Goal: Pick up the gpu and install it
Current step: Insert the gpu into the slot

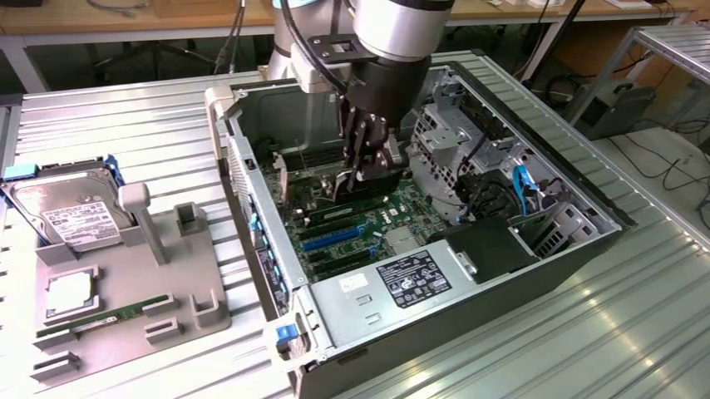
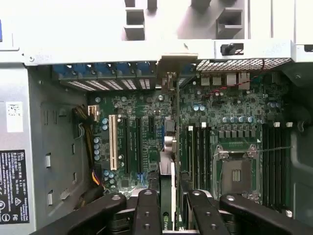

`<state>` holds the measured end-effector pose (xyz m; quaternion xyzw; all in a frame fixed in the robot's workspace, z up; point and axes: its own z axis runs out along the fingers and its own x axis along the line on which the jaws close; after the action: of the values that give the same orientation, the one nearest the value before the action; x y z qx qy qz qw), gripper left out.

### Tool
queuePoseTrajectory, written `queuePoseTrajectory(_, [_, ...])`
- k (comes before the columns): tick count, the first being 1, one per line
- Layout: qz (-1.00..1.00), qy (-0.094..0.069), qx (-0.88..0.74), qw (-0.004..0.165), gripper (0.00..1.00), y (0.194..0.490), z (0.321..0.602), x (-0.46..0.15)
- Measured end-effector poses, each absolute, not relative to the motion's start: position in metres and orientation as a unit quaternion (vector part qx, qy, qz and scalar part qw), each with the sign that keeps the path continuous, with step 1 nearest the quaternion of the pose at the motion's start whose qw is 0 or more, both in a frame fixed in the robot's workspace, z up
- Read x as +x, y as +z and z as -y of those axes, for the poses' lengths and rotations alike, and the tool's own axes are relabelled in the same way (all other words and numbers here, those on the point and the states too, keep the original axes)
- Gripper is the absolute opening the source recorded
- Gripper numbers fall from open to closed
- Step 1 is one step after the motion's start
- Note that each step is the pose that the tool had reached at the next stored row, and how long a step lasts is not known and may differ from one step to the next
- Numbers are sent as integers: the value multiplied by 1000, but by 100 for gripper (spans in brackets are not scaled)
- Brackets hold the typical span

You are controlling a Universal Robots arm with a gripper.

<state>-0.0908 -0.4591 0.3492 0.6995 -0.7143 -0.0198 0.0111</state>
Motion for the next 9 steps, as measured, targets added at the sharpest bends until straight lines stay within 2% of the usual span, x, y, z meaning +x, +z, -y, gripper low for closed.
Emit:
queuePoseTrajectory(6, [700, -24, 714, 7, 26, 274, 460, -98])
queuePoseTrajectory(9, [700, -24, 714, 7, 26, 268, 460, -98])
